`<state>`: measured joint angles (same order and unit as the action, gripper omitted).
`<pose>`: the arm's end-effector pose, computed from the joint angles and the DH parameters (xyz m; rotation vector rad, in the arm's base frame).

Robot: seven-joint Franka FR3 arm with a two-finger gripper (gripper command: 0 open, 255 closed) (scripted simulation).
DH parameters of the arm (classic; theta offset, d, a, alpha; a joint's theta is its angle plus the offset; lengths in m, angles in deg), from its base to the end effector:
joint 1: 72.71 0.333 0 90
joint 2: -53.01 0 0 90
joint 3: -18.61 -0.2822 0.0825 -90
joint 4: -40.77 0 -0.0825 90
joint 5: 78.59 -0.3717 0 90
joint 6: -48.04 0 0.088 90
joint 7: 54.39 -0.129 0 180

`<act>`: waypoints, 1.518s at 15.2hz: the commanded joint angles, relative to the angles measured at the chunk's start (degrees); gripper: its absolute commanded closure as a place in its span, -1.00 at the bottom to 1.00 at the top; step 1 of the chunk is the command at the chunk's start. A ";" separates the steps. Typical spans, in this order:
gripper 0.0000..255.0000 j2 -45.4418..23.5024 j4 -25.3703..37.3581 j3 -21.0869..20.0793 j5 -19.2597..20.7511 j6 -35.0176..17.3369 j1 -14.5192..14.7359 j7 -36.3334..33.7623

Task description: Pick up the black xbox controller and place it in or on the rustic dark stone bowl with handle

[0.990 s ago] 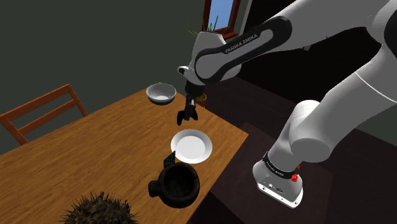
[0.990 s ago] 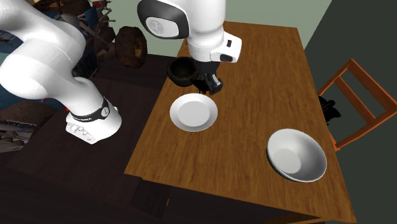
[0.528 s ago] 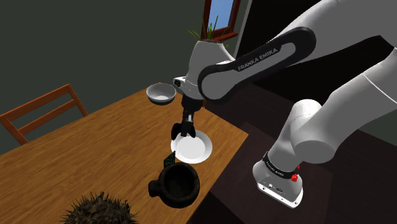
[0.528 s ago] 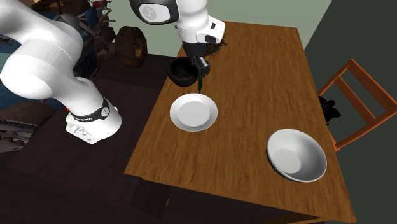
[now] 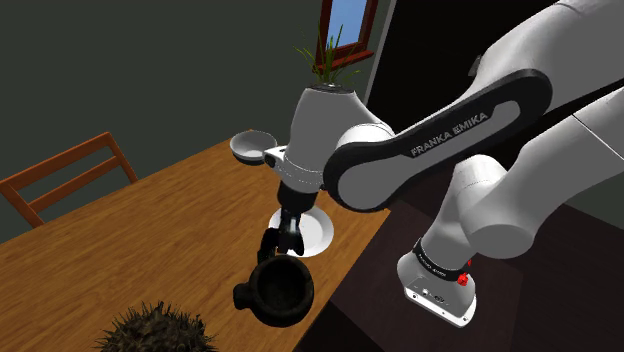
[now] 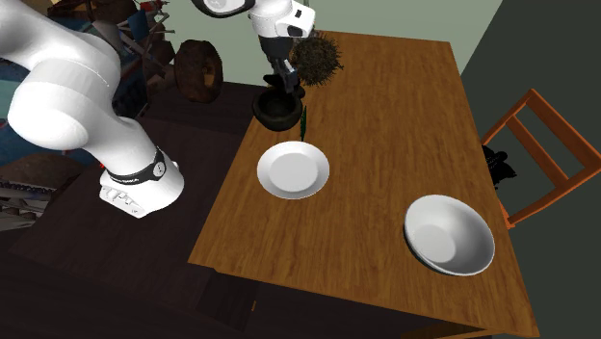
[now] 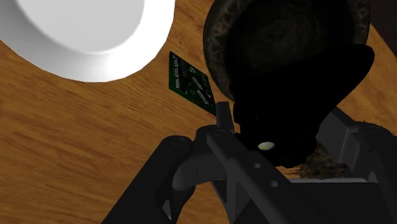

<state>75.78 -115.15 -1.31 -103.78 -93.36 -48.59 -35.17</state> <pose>0.2936 0.2722 0.3078 -2.7383 -1.0949 -0.1551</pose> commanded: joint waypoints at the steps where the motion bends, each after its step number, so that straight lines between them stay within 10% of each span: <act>1: 1.00 0.18 0.21 -2.56 -0.75 -0.36 1.52 -3.49; 23: 1.00 -12.98 -2.40 -6.27 -3.36 -16.52 2.86 -3.19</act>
<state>62.81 -117.55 -7.58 -107.14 -109.86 -45.73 -38.36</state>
